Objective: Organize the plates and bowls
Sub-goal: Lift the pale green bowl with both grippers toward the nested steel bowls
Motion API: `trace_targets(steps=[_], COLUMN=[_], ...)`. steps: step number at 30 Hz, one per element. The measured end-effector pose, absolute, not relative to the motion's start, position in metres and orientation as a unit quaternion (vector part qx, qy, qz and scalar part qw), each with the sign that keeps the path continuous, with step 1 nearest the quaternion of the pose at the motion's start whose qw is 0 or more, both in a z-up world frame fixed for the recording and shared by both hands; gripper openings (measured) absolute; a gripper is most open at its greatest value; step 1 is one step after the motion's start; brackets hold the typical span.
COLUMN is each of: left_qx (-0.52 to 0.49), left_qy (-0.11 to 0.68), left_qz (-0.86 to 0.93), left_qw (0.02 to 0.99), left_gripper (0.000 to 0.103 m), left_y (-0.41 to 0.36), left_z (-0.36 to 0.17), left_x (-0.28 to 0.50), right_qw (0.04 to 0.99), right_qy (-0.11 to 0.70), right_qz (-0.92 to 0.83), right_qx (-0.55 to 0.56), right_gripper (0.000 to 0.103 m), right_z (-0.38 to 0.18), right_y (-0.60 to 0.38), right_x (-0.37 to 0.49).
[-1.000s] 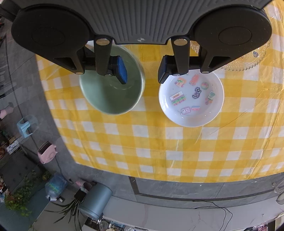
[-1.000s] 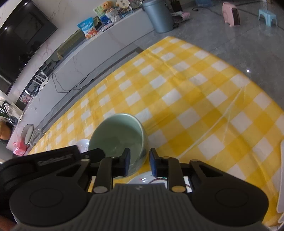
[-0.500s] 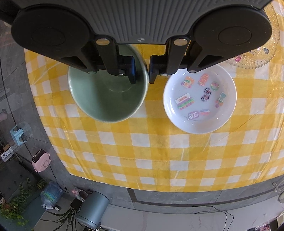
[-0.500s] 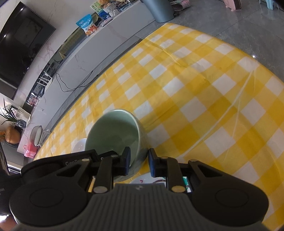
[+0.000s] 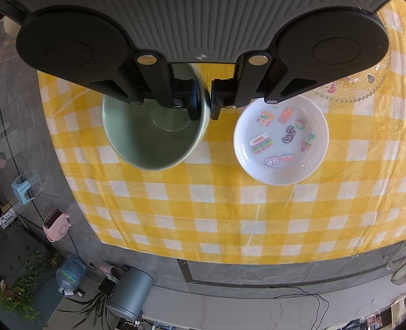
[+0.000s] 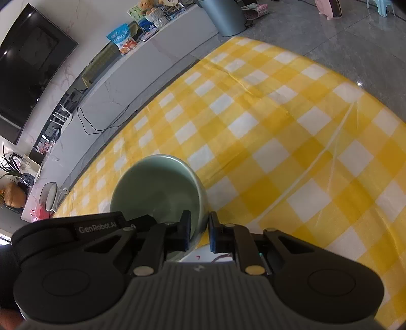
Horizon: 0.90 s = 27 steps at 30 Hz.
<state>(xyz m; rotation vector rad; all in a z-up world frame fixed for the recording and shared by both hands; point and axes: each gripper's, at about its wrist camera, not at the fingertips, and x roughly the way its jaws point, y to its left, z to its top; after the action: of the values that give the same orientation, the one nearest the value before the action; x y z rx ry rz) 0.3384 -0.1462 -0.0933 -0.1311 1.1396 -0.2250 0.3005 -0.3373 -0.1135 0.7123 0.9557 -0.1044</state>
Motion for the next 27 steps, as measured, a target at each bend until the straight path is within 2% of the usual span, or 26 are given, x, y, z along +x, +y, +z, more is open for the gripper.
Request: trace_targets(steps=[15, 27], left_qx=[-0.037, -0.063], left_qy=[0.532, 0.524], left_qz=[-0.091, -0.076], left_qw=[0.841, 0.846], left_gripper=[0.009, 0.009], left_y=[-0.138, -0.079], left_z=[-0.047, -0.005], left_x=[0.292, 0.228], right_qw=[0.834, 0.854], right_qy=[0.443, 0.432], right_qz=[-0.035, 0.005], right_qx=[0.326, 0.291], right_gripper=[0.01, 0.01], right_z=[-0.076, -0.031], right_y=[-0.322, -0.267], right_x=[0.26, 0.193])
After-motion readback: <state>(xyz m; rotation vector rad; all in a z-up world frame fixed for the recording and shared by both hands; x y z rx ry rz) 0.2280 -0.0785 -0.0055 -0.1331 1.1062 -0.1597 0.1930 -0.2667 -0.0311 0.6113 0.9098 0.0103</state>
